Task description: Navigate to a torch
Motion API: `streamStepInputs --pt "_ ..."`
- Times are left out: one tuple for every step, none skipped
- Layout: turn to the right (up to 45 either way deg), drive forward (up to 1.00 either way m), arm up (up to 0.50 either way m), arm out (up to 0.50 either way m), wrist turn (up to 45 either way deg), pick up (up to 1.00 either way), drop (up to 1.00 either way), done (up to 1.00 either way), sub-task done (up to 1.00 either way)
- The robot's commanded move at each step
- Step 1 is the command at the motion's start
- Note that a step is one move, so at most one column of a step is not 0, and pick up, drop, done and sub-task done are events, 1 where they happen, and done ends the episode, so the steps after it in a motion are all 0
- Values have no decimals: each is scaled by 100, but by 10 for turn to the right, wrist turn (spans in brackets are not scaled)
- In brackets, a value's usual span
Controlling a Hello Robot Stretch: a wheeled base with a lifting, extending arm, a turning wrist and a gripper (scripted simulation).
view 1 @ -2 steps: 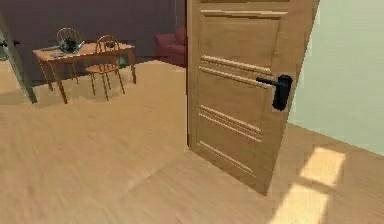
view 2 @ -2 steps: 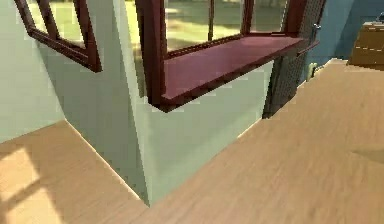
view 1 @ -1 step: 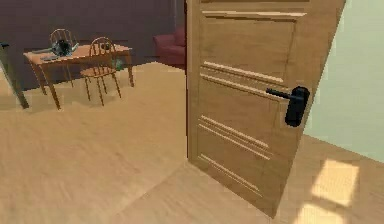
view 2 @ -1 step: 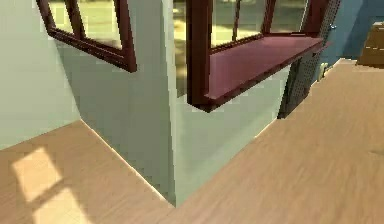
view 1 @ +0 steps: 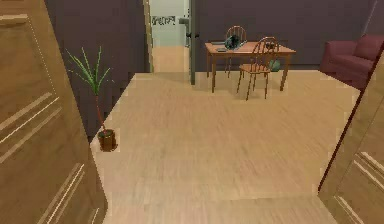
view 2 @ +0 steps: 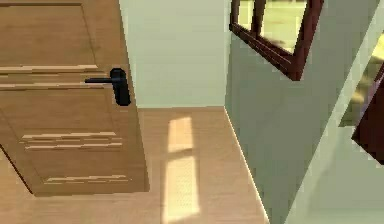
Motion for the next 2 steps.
streamStepInputs --pt "0 100 0 0 0 0 0 0 0" --pt "0 100 0 0 0 0 0 0 0"
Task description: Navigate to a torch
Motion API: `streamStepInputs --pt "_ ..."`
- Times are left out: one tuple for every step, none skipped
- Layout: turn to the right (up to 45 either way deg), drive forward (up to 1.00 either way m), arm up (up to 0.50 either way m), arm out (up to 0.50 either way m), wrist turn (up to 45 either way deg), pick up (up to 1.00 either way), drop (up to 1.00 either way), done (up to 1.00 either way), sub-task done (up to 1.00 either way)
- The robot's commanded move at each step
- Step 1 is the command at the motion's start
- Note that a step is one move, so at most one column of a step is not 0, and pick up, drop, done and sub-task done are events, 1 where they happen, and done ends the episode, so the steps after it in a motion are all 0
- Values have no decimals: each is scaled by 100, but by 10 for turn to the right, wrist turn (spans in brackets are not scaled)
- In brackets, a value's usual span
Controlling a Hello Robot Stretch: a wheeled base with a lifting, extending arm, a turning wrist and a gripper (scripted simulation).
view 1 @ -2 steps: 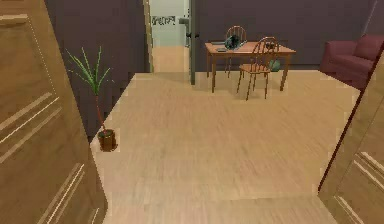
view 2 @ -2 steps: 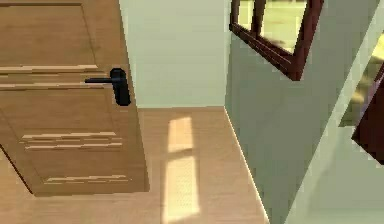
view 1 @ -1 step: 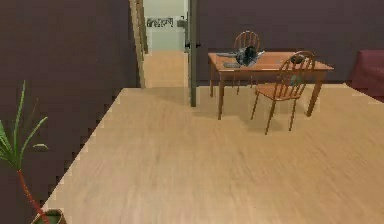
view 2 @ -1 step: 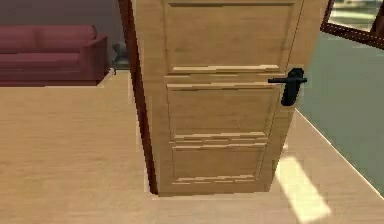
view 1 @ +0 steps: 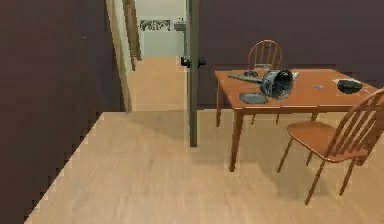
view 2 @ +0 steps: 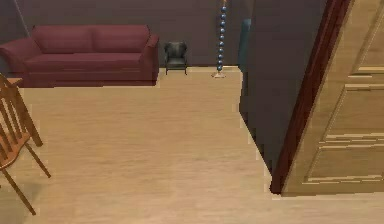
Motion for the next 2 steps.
streamStepInputs --pt "-30 0 0 0 0 0 0 0 0" --pt "0 95 0 0 0 0 0 0 0"
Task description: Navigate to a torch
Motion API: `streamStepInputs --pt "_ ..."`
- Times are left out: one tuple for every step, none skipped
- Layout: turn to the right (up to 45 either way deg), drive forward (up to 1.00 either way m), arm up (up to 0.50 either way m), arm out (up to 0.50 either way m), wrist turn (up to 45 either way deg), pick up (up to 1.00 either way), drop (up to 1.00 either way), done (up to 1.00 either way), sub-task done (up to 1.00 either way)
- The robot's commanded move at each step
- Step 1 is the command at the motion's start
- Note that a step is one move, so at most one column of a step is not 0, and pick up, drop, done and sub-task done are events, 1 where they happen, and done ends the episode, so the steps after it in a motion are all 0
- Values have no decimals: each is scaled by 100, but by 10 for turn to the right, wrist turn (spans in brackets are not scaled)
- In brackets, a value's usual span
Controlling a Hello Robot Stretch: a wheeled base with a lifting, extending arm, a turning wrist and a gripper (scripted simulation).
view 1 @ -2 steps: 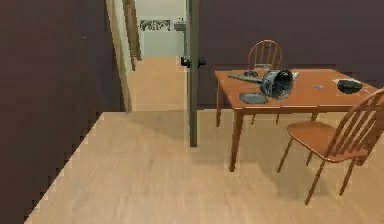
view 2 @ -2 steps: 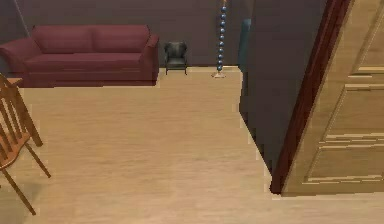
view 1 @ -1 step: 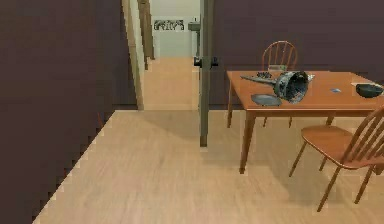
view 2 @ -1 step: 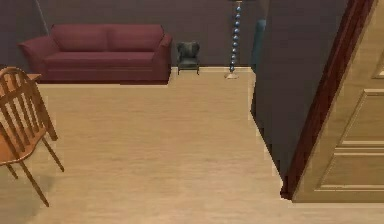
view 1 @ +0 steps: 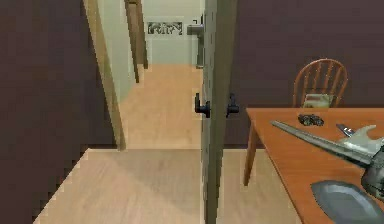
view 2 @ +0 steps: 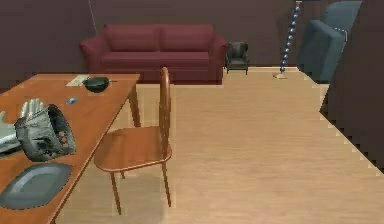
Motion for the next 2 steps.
streamStepInputs --pt "270 0 0 0 0 0 0 0 0" --pt "0 0 0 0 0 0 0 100 0"
